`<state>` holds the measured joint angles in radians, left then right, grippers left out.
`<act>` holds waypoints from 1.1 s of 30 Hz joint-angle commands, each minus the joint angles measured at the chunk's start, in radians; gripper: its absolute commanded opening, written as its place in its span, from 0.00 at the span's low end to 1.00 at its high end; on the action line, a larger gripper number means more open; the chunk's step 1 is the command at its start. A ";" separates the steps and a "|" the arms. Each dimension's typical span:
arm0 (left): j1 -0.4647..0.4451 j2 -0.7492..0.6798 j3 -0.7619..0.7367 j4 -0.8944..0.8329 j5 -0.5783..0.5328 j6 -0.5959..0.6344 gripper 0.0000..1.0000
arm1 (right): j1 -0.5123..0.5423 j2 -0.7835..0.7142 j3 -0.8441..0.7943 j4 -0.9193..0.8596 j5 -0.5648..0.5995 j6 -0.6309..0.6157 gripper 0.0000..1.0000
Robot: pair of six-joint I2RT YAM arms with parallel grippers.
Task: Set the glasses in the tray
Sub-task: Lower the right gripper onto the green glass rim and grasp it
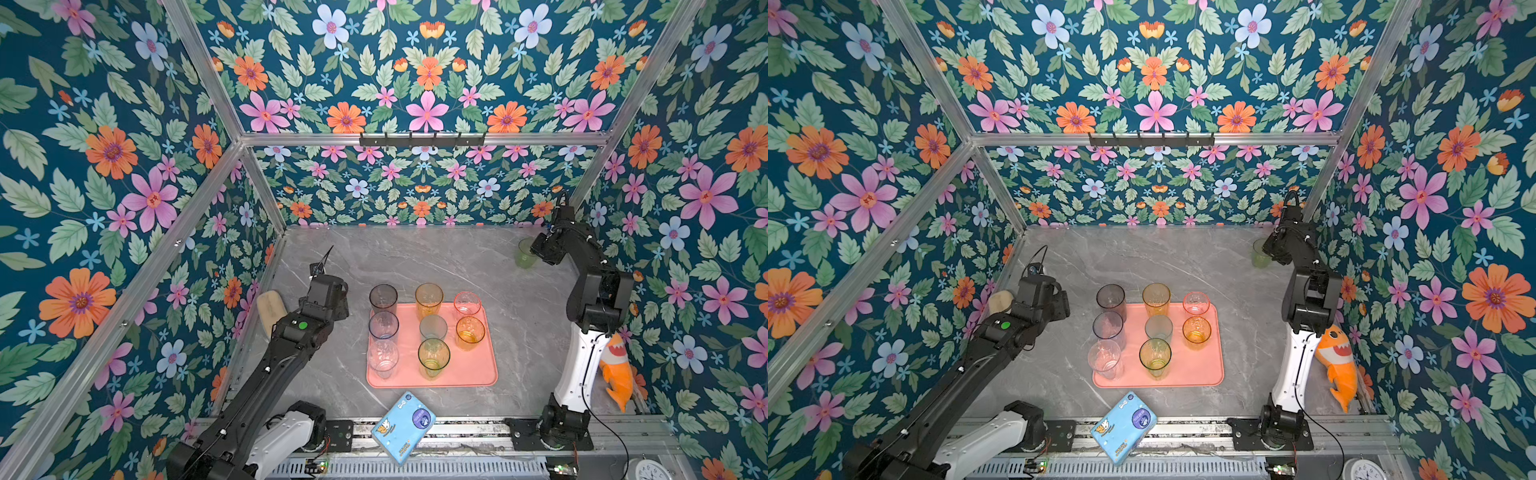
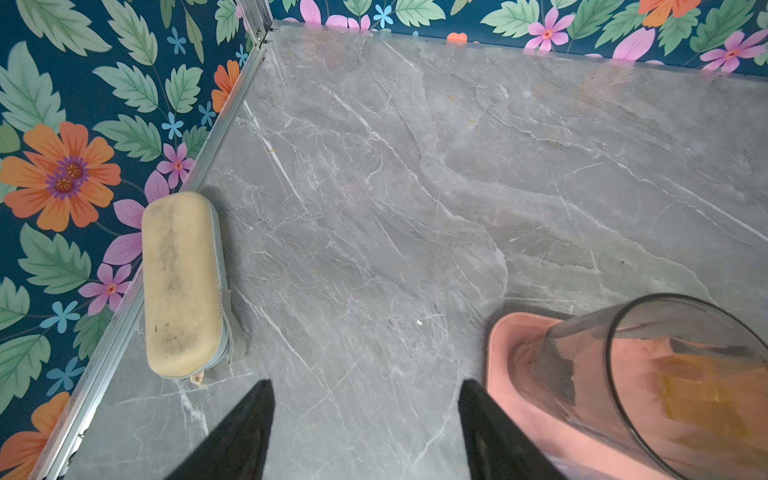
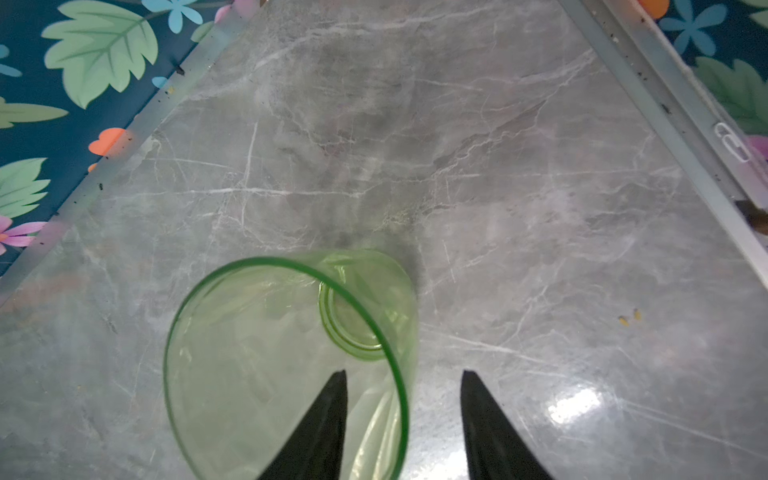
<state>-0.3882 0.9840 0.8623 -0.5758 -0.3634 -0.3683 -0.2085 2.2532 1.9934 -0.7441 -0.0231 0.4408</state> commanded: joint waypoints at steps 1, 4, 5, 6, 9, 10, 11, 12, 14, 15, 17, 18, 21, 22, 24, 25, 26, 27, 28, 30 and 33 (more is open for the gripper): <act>0.000 -0.001 0.002 0.010 0.003 -0.006 0.73 | 0.000 0.009 0.010 -0.022 -0.018 0.002 0.40; 0.000 0.002 0.003 0.011 0.006 -0.006 0.73 | 0.000 0.006 0.005 -0.016 -0.031 0.002 0.36; 0.000 0.002 0.003 0.012 0.006 -0.006 0.73 | 0.000 0.005 0.005 -0.015 -0.033 0.001 0.35; 0.000 0.004 0.004 0.013 0.006 -0.007 0.73 | 0.000 0.004 0.004 -0.017 -0.034 0.002 0.34; 0.000 0.006 0.006 0.014 0.010 -0.005 0.73 | 0.000 -0.001 0.001 -0.018 -0.033 0.001 0.30; 0.000 0.007 0.006 0.014 0.010 -0.005 0.73 | 0.000 0.000 0.000 -0.018 -0.030 -0.001 0.29; 0.000 0.007 0.006 0.014 0.011 -0.006 0.73 | 0.000 0.000 0.000 -0.020 -0.026 -0.003 0.28; 0.000 0.004 0.006 0.014 0.011 -0.005 0.73 | 0.000 -0.001 0.002 -0.022 -0.022 -0.006 0.27; 0.000 0.005 0.004 0.014 0.011 -0.004 0.73 | 0.000 -0.001 0.008 -0.027 -0.019 -0.010 0.23; 0.000 0.004 0.004 0.014 0.011 -0.004 0.73 | 0.000 -0.002 0.009 -0.030 -0.020 -0.011 0.22; 0.000 0.002 0.004 0.013 0.010 -0.004 0.73 | 0.000 -0.005 0.010 -0.031 -0.020 -0.015 0.19; 0.000 0.000 0.005 0.013 0.008 -0.003 0.73 | 0.000 -0.007 0.008 -0.033 -0.021 -0.016 0.18; 0.000 -0.004 0.006 0.011 0.005 -0.002 0.73 | 0.000 -0.014 0.008 -0.042 -0.020 -0.023 0.16; 0.000 -0.005 0.006 0.011 0.006 -0.002 0.73 | 0.000 -0.017 0.007 -0.047 -0.022 -0.024 0.15; 0.000 -0.007 0.004 0.011 0.005 -0.002 0.73 | 0.000 -0.021 0.013 -0.062 -0.033 -0.025 0.12; 0.000 -0.008 0.004 0.011 0.006 -0.001 0.73 | 0.000 -0.028 0.011 -0.067 -0.031 -0.027 0.12; 0.000 -0.009 0.006 0.011 0.007 -0.002 0.73 | 0.000 -0.036 0.006 -0.070 -0.035 -0.029 0.12; 0.000 -0.010 0.006 0.011 0.007 -0.001 0.73 | -0.001 -0.042 0.006 -0.077 -0.040 -0.033 0.12; 0.000 -0.011 0.008 0.010 0.007 0.000 0.73 | 0.000 -0.044 0.016 -0.098 -0.041 -0.034 0.12; 0.000 -0.016 0.007 0.010 0.005 -0.001 0.73 | 0.000 -0.045 0.036 -0.145 -0.041 -0.034 0.11; 0.000 -0.027 0.005 0.008 0.006 0.000 0.73 | 0.005 -0.062 0.035 -0.195 -0.051 -0.033 0.10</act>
<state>-0.3882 0.9642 0.8623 -0.5758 -0.3500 -0.3679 -0.2070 2.2105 2.0224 -0.8612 -0.0620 0.4145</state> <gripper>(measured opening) 0.729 0.108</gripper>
